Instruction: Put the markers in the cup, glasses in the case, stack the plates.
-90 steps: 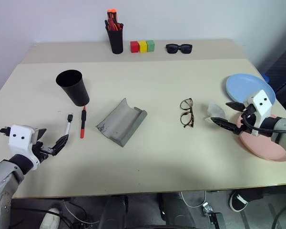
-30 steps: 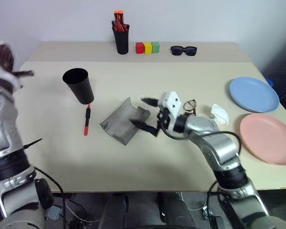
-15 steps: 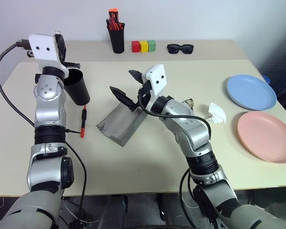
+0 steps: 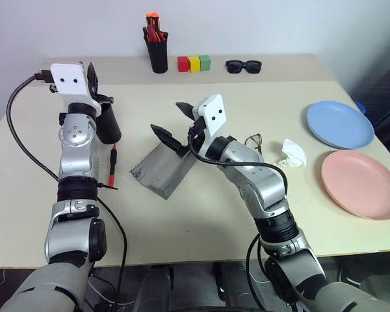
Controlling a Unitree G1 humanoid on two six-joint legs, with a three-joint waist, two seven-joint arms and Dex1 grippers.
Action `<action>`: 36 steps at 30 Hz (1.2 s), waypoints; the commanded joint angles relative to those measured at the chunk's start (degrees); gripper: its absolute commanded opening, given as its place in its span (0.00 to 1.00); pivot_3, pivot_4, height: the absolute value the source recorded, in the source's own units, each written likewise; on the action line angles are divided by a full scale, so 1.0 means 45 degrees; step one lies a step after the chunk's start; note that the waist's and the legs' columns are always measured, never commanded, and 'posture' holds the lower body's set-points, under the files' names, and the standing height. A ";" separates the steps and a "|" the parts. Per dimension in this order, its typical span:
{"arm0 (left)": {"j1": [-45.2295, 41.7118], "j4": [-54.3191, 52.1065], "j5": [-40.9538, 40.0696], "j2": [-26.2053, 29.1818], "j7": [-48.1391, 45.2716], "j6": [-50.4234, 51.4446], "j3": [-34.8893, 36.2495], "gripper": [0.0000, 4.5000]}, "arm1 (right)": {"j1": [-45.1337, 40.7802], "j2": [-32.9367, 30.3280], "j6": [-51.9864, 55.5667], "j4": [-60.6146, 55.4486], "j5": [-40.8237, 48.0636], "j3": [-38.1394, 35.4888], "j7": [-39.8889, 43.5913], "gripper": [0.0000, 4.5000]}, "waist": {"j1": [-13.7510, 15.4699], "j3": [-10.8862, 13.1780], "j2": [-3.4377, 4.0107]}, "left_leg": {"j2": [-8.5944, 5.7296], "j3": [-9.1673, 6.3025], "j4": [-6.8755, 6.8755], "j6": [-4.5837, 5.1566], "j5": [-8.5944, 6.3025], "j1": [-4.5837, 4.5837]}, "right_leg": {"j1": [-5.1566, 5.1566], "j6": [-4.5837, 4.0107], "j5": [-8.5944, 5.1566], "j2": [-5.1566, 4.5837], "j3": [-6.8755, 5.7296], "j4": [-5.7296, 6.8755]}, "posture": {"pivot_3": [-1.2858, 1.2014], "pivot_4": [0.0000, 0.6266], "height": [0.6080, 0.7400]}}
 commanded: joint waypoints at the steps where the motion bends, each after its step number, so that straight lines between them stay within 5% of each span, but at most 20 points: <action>1: 0.0273 -0.1612 -0.0042 0.0342 0.0455 -0.0160 0.0455 0.22 | -0.0072 0.0080 -0.0074 -0.0568 0.0080 -0.0012 0.0083 1.00 | -0.0007 0.0000 0.0000 | 0.0000 0.0000 -0.0001 0.0000 0.0000 0.0000 | 0.0000 0.0000 0.0000 -0.0001 0.0000 0.0000 | 0.52 0.24 1.00; 6: 0.2066 -0.6250 -0.1091 0.0481 0.0450 0.1608 0.1285 0.22 | -0.0015 -0.0521 -0.0023 -0.0760 0.0141 -0.0314 0.0430 1.00 | -0.0043 0.0001 0.0001 | 0.0002 -0.0001 -0.0016 0.0000 0.0000 0.0000 | -0.0007 -0.0001 0.0000 -0.0002 0.0003 -0.0002 | 0.52 0.24 1.00; 11: 0.6064 -1.1695 -0.3861 0.1218 -0.1470 0.5914 0.1503 0.22 | 0.0139 -0.1688 0.0176 -0.0853 0.0358 -0.0983 0.0911 1.00 | -0.0018 0.0003 0.0007 | 0.0001 0.0005 -0.0017 -0.0001 -0.0001 0.0005 | 0.0007 -0.0001 -0.0001 -0.0012 0.0008 -0.0010 | 0.52 0.24 1.00; 16: 0.9057 -1.4166 -0.5654 0.2119 -0.1768 1.0249 0.1742 0.22 | 0.0197 -0.2179 0.0247 -0.0768 0.0428 -0.1079 0.1363 1.00 | -0.0029 0.0005 0.0009 | 0.0008 0.0001 -0.0003 0.0001 -0.0001 0.0030 | 0.0031 -0.0037 -0.0020 0.0005 0.0006 -0.0018 | 0.52 0.24 1.00; 19: 0.9070 -1.4306 -0.5366 0.2232 -0.0427 1.3099 0.1420 0.42 | 0.0225 -0.2181 0.0254 -0.0817 0.0473 -0.0903 0.1680 1.00 | -0.0031 0.0007 0.0012 | 0.0008 0.0002 0.0001 0.0002 0.0000 0.0042 | 0.0039 -0.0053 -0.0029 0.0007 0.0008 -0.0016 | 0.52 0.24 1.00; 23: 0.7251 -1.3435 -0.4824 0.1300 0.1418 1.6179 0.1165 0.85 | 0.0255 -0.2055 0.0118 -0.0828 0.0278 -0.0607 0.1784 1.00 | 0.0046 0.0005 0.0009 | 0.0007 -0.0005 0.0003 0.0002 0.0000 0.0038 | 0.0047 -0.0022 -0.0015 0.0008 0.0003 -0.0019 | 0.52 0.24 1.00; 36: 0.2488 -0.7861 -0.3772 0.0352 0.1350 1.9878 0.0234 0.85 | 0.1203 -0.1680 0.0309 -0.1837 -0.0088 0.0072 0.1243 1.00 | -0.0017 0.0002 0.0004 | 0.0005 -0.0005 -0.0013 0.0000 0.0000 0.0032 | 0.0031 -0.0005 -0.0004 0.0008 -0.0001 -0.0024 | 0.52 0.24 1.00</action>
